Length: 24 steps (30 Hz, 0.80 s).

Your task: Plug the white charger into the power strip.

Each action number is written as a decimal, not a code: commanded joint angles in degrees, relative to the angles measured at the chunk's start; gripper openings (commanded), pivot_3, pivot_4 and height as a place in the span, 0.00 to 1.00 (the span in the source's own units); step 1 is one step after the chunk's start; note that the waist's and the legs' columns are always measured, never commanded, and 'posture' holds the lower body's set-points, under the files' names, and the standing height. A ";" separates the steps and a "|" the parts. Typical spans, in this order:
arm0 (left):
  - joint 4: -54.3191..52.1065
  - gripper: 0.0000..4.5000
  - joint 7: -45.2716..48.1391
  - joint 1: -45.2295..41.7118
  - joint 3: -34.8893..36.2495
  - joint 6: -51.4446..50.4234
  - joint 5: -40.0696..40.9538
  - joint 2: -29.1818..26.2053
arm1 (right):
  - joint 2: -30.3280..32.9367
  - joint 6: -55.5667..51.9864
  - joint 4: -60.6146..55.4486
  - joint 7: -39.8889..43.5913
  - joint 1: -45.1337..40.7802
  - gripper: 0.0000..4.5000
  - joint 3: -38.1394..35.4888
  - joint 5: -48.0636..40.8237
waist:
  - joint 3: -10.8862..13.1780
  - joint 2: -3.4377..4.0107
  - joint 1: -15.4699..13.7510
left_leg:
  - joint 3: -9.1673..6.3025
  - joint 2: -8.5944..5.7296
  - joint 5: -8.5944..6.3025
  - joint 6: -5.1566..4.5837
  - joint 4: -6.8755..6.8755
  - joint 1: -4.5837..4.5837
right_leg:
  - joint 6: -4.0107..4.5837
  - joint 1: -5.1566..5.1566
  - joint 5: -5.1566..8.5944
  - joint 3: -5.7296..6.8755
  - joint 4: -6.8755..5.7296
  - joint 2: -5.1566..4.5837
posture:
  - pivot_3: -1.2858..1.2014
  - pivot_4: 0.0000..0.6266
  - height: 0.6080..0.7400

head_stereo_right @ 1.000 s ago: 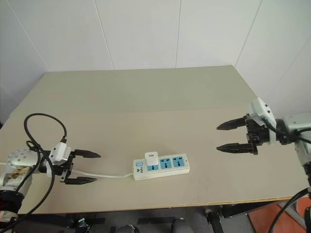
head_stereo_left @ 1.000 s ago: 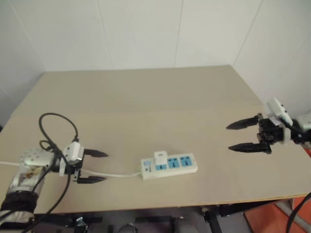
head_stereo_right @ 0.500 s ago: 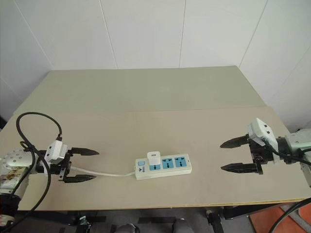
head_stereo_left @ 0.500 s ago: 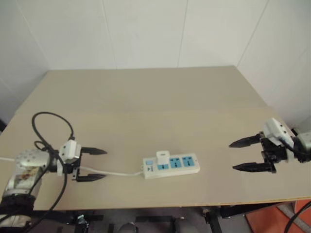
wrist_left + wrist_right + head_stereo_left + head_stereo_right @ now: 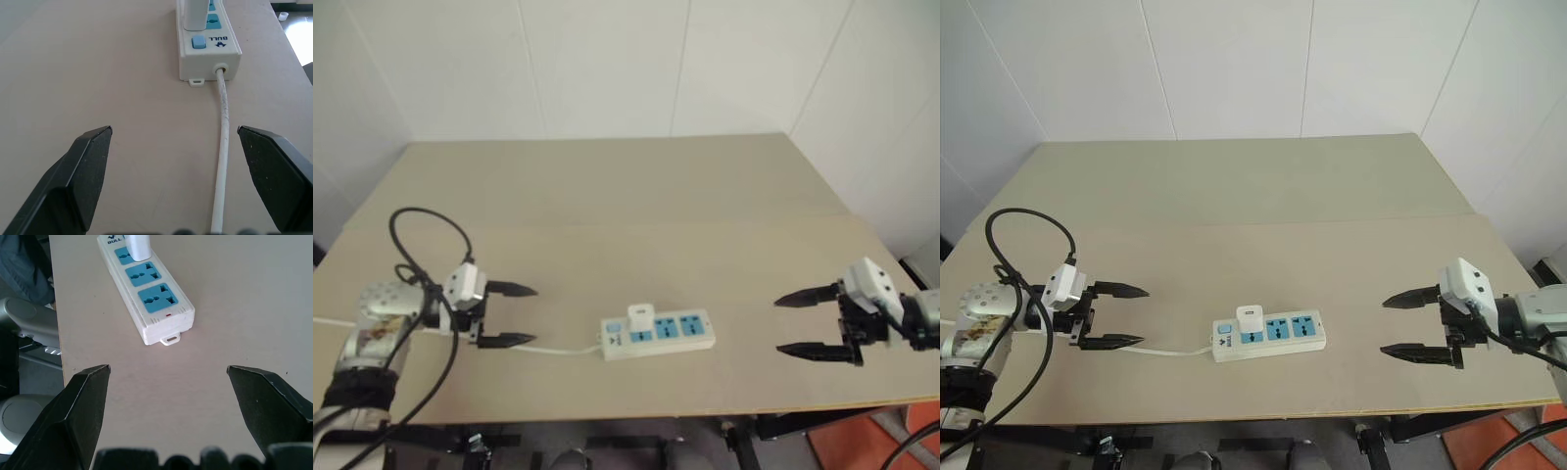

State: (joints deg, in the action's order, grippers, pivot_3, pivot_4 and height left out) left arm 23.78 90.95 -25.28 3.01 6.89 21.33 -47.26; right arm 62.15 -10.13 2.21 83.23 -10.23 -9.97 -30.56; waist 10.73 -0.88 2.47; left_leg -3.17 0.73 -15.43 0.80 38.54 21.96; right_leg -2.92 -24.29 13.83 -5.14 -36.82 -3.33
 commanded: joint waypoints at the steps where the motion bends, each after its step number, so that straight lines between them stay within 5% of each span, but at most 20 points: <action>1: 1.43 1.00 1.52 -2.27 -1.03 -1.19 0.49 -0.19 | -0.60 -0.34 -3.04 -1.34 0.77 1.00 -2.74 -0.52 | 0.00 0.00 -0.01 | 0.00 0.00 0.00 -0.01 0.03 0.01 | 0.00 0.00 0.00 0.00 -0.01 0.00 | 0.52 0.24 1.00; 24: 14.03 1.00 1.55 -23.00 -30.49 -3.82 12.20 -7.04 | -1.56 -8.79 -12.33 -9.40 -0.35 1.00 -3.03 -1.46 | 0.01 -0.03 -0.07 | -0.08 -0.01 -0.01 -0.02 0.34 0.07 | -0.02 0.01 0.02 0.02 -0.24 0.05 | 0.52 0.24 1.00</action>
State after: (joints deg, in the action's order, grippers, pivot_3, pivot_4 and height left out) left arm 36.76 92.28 -46.00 -26.30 1.64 31.80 -53.58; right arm 60.44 -18.68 -9.36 74.47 -9.38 -11.18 -32.15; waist 10.74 -0.91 2.40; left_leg -3.25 0.72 -15.44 0.77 38.89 22.03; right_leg -2.95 -24.28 13.84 -5.11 -37.07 -3.28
